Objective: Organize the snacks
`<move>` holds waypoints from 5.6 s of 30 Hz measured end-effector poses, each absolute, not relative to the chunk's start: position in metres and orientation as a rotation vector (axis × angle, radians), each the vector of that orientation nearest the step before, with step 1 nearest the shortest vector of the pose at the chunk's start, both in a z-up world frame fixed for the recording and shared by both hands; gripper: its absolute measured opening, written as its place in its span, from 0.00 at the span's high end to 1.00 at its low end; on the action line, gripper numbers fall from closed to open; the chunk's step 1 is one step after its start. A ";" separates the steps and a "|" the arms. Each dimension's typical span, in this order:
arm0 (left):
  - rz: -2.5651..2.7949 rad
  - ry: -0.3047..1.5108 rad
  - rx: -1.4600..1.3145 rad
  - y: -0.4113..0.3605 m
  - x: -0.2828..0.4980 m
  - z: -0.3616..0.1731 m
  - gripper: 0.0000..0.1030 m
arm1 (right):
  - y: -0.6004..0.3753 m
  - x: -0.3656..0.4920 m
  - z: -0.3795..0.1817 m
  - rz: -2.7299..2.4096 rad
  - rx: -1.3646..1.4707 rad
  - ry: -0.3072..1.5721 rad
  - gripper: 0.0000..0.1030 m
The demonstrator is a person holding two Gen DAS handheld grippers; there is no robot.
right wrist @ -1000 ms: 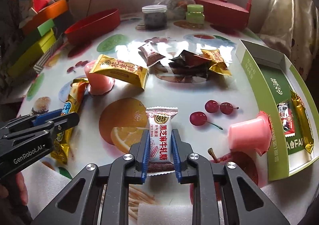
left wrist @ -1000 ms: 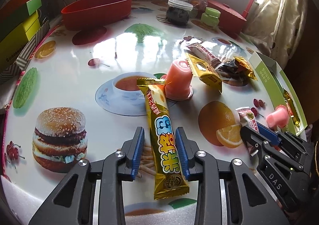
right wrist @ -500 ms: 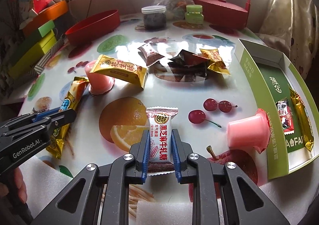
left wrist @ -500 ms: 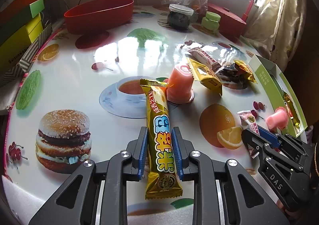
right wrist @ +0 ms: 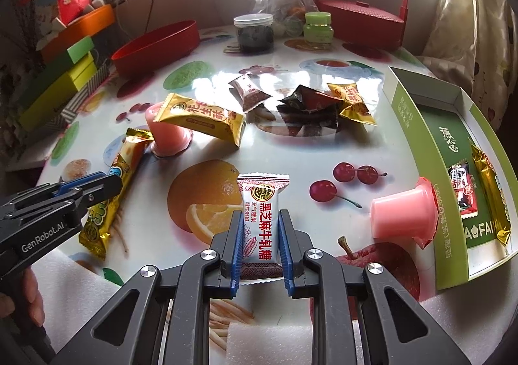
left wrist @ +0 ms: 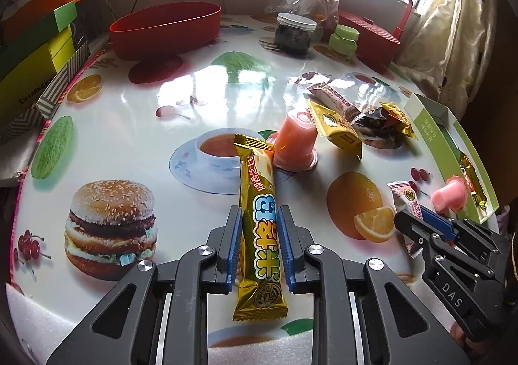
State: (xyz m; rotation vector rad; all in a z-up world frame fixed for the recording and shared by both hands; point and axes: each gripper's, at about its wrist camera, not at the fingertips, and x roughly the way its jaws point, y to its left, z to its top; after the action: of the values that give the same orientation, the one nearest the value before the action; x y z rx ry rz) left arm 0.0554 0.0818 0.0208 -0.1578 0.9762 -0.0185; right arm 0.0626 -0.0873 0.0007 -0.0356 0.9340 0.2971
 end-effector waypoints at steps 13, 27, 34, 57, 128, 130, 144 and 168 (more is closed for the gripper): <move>0.003 1.003 -0.113 0.074 0.064 0.011 0.76 | -0.088 0.061 0.002 0.307 -0.026 0.929 0.81; 0.016 0.938 -0.110 0.077 0.053 0.030 0.77 | -0.091 0.056 0.011 0.326 -0.014 0.904 0.81; -0.004 0.890 -0.103 0.072 0.045 0.051 0.77 | -0.097 0.054 0.023 0.328 0.002 0.868 0.81; -0.219 0.805 -0.075 -0.003 0.052 0.093 0.77 | -0.169 0.050 0.065 0.213 0.092 0.769 0.81; -0.576 1.032 -0.073 -0.184 0.139 0.038 0.73 | -0.312 0.093 0.027 -0.010 0.146 0.829 0.77; -0.572 1.032 -0.067 -0.185 0.138 0.039 0.69 | -0.313 0.093 0.028 -0.014 0.148 0.826 0.77; -0.575 1.014 -0.082 -0.181 0.127 0.051 0.58 | -0.318 0.086 0.034 -0.034 0.156 0.813 0.70; -0.515 0.912 -0.051 -0.147 0.099 0.075 0.57 | -0.301 0.061 0.052 -0.025 0.176 0.764 0.63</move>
State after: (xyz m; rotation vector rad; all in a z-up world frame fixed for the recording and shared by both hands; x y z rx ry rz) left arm 0.0986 -0.1469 0.0752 -0.0507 0.9117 -0.5154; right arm 0.0609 -0.3012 0.0518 0.1763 0.7644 -0.0246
